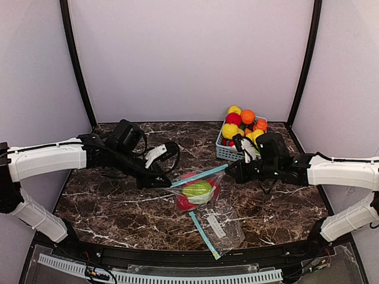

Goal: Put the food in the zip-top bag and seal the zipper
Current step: Zip the zipper of the food storage bag.

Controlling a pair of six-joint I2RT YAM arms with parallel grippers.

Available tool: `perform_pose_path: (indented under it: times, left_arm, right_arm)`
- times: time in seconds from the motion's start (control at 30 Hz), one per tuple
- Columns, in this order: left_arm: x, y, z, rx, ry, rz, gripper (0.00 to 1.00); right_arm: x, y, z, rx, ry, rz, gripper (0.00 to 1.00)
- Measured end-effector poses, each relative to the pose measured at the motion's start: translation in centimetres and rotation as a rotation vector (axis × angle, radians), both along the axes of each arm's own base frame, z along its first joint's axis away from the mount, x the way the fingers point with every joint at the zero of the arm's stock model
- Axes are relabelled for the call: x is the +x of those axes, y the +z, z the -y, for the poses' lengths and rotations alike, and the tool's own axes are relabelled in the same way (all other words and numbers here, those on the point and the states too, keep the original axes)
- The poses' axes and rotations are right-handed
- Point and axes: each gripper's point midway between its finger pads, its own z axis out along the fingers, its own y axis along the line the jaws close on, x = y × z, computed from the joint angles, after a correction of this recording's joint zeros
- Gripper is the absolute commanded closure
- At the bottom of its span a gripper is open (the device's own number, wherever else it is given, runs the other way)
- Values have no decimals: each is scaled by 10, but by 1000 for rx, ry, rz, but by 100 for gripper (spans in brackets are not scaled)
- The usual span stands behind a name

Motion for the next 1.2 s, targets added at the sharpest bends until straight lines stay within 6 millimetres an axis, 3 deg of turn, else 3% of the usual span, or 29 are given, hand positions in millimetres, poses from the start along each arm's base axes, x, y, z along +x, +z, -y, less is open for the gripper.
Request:
perform_pose_path:
  times: [0.3,0.5,0.93,1.03,1.2]
  left_arm:
    - [0,2,-5,5,12,21,99]
    - [0,-1,-10,29,27,18,99]
    - [7,5,-31,63,126,78,99]
    - [7,-1,-38,76,156,81,93]
    - [5,-16,-44,90,198,47,73]
  right_arm:
    - [-3,0,-3,8,24,-2,100]
    - [-1,12,-12,45,89,45,100]
    - [63,22,-74,82,148,118,100]
    - [68,16,-81,77,160,110,100]
    - [69,-1,-85,55,172,82,100]
